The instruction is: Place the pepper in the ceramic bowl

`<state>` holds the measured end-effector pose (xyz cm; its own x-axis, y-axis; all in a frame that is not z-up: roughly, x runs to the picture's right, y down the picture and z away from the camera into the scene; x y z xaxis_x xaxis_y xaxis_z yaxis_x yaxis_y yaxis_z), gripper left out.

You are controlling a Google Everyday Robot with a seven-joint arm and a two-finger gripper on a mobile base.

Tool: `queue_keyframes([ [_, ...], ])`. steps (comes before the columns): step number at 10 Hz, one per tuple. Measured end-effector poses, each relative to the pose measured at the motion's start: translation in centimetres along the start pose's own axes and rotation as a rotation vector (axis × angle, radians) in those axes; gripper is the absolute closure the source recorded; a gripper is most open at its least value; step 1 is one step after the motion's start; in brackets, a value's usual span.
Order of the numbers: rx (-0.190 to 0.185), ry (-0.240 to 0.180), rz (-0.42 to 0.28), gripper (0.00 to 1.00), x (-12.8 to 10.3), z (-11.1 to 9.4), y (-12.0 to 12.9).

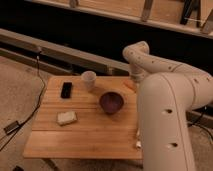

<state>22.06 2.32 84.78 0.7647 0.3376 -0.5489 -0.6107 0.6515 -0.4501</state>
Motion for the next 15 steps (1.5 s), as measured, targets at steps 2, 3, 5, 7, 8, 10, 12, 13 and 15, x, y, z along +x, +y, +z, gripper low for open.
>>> queue_keyframes([
  [2,0.026,-0.017,-0.043,1.0,0.9,-0.7,0.9],
  [3,0.037,-0.024,-0.063,1.0,0.9,-1.2,1.3],
  [5,0.058,-0.041,-0.114,1.0,0.3,-2.2,2.5],
  [7,0.07,-0.051,-0.157,1.0,-0.5,-2.9,3.5],
  [8,0.076,-0.055,-0.18,1.0,-1.2,-3.2,4.0],
  [10,0.078,-0.061,-0.211,1.0,-2.4,-3.5,4.7],
  [12,0.073,-0.068,-0.248,1.0,-4.2,-3.6,5.8],
  [13,0.069,-0.07,-0.264,1.0,-5.0,-3.6,6.3],
  [15,0.051,-0.069,-0.289,1.0,-6.1,-3.1,7.5],
])
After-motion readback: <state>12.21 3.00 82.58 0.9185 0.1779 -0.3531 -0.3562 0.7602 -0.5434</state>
